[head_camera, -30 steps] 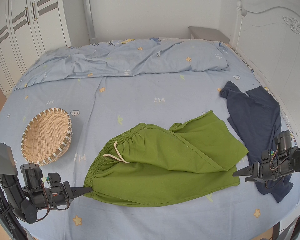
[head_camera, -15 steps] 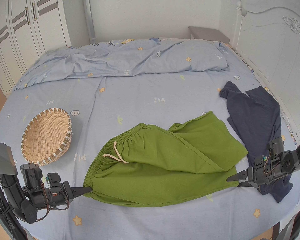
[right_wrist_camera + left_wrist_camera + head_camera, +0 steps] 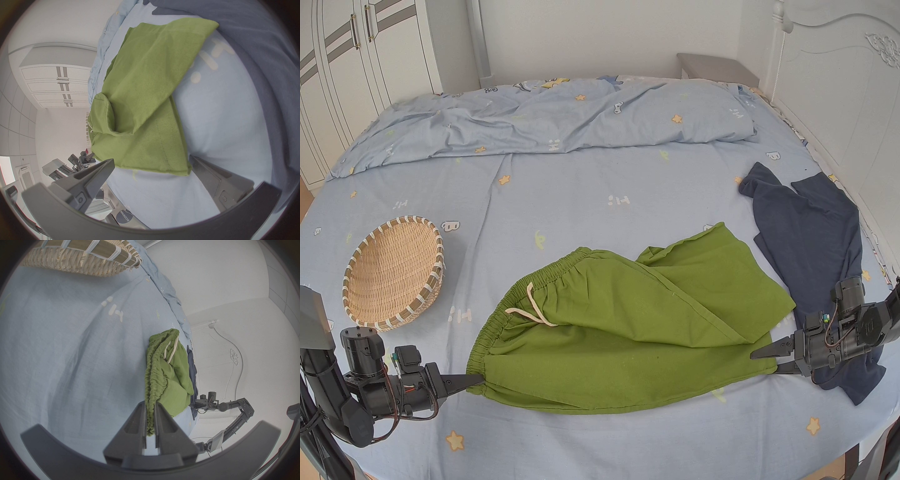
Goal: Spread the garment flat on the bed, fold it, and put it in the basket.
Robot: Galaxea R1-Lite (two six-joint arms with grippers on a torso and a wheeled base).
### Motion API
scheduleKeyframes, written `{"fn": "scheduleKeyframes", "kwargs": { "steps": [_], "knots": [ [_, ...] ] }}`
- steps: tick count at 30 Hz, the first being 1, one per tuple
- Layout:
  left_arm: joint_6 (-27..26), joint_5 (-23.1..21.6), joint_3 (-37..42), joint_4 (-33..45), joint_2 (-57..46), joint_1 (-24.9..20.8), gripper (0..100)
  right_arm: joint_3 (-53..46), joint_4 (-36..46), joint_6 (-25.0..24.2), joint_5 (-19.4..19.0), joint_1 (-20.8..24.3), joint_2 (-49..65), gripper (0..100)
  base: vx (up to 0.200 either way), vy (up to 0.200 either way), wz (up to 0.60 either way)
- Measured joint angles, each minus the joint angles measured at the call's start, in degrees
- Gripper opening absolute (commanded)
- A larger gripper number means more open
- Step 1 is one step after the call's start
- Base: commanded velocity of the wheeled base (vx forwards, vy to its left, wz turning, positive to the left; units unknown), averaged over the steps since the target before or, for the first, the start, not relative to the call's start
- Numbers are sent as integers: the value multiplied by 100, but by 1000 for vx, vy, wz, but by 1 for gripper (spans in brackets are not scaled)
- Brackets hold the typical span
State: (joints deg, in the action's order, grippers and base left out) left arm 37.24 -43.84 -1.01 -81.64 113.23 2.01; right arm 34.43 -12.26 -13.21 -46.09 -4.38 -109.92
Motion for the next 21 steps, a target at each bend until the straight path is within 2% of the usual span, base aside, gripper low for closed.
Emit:
{"fn": "scheduleKeyframes", "kwargs": {
  "steps": [10,11,21],
  "knots": [
    [6,-6,0,0,0,5,0,55,4,-6,-205,-182,-210,100,0,0,0],
    [6,-6,0,2,0,0,0,61,6,-6,-244,-190,-223,0,0,0,0],
    [9,-9,0,11,-7,-4,0,115,11,16,-325,-341,-408,0,0,0,0]
  ]
}}
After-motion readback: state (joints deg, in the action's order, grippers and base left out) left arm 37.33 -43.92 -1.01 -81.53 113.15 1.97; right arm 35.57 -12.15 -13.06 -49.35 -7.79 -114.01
